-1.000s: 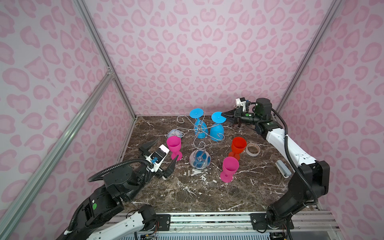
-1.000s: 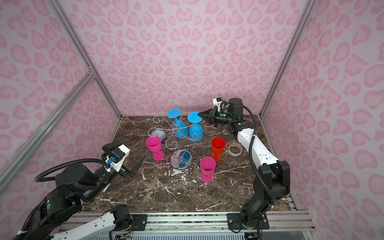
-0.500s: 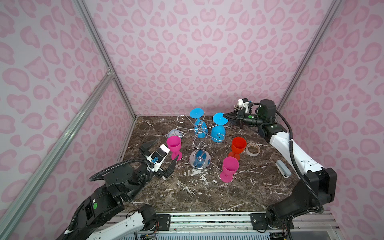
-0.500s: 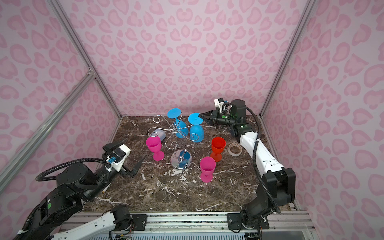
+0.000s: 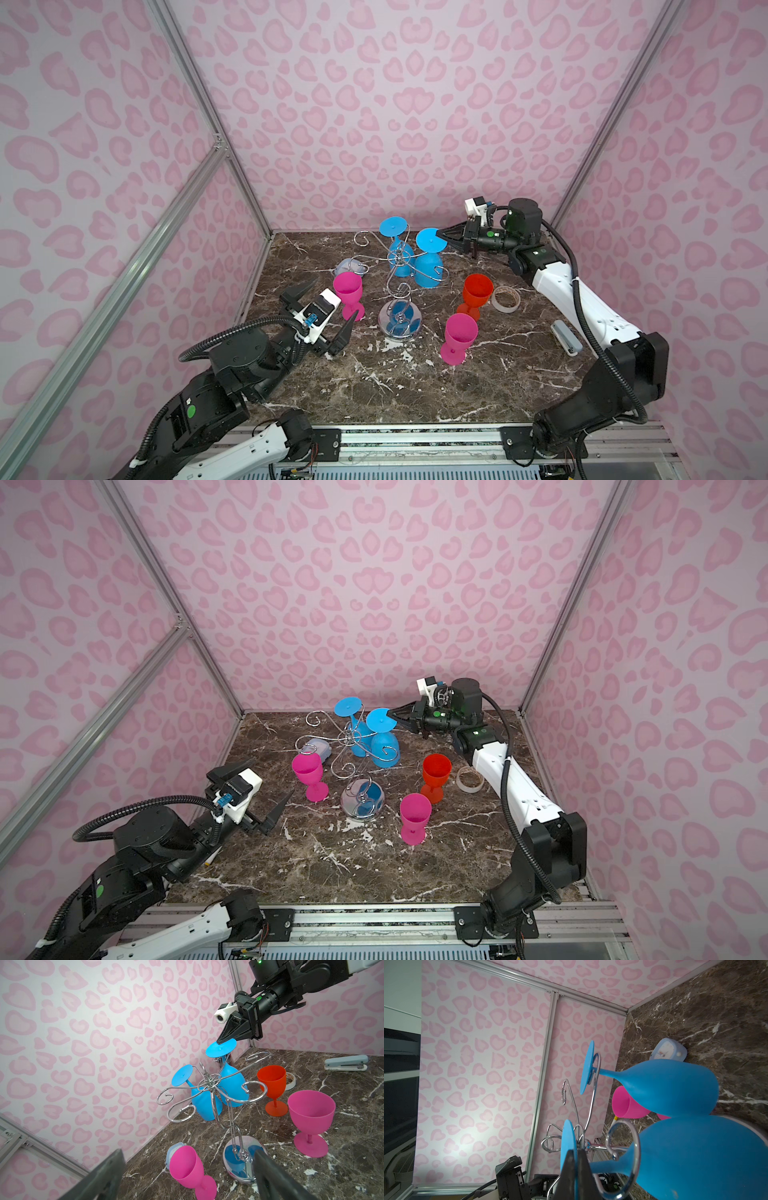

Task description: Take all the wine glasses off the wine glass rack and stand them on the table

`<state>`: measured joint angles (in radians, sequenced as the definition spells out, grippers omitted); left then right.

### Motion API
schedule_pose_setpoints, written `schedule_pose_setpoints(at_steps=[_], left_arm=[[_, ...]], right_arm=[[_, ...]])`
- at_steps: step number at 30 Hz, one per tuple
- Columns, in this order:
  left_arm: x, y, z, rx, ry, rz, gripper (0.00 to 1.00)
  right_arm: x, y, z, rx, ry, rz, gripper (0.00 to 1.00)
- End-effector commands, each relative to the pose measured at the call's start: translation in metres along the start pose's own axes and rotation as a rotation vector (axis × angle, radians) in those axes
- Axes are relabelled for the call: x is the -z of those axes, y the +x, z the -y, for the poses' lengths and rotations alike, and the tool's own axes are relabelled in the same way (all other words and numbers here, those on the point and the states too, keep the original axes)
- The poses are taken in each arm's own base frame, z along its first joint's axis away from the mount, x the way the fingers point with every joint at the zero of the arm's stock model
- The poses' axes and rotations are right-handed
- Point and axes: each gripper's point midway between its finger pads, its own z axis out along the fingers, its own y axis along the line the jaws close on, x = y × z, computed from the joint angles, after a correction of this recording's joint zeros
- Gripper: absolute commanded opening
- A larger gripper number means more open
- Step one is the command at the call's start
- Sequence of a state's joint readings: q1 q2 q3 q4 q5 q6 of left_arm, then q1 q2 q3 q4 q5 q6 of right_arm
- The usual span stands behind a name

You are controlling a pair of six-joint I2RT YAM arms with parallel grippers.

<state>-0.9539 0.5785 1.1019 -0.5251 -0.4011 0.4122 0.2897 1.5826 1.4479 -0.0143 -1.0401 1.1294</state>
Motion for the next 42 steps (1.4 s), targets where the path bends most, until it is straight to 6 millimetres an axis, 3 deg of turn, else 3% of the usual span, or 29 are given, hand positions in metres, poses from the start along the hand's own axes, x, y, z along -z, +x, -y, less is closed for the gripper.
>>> schedule_pose_setpoints(at_steps=[1, 2, 3, 11, 23, 35, 42], left_arm=[[0.001, -0.007, -0.004, 0.015, -0.012, 0.026, 0.97], [0.002, -0.007, -0.004, 0.015, -0.013, 0.027, 0.97], [0.002, -0.006, -0.004, 0.014, -0.013, 0.025, 0.97], [0.008, -0.003, -0.008, 0.024, -0.030, 0.026, 0.97], [0.009, -0.004, -0.009, 0.029, -0.030, 0.025, 0.97], [0.006, -0.007, -0.006, 0.037, -0.012, 0.028, 0.97], [0.007, -0.019, -0.011, 0.135, -0.021, 0.064, 0.97]], right_arm=[[-0.007, -0.005, -0.002, 0.024, -0.006, 0.005, 0.00], [-0.009, -0.005, 0.000, 0.019, -0.001, 0.004, 0.00], [-0.010, -0.011, -0.011, 0.041, -0.015, 0.013, 0.00], [-0.026, -0.026, -0.010, 0.031, -0.034, 0.021, 0.00], [-0.034, -0.042, -0.006, 0.025, -0.044, 0.057, 0.00], [-0.026, -0.061, -0.002, 0.017, -0.041, 0.120, 0.00], [-0.008, -0.072, -0.003, 0.027, -0.037, 0.162, 0.00]])
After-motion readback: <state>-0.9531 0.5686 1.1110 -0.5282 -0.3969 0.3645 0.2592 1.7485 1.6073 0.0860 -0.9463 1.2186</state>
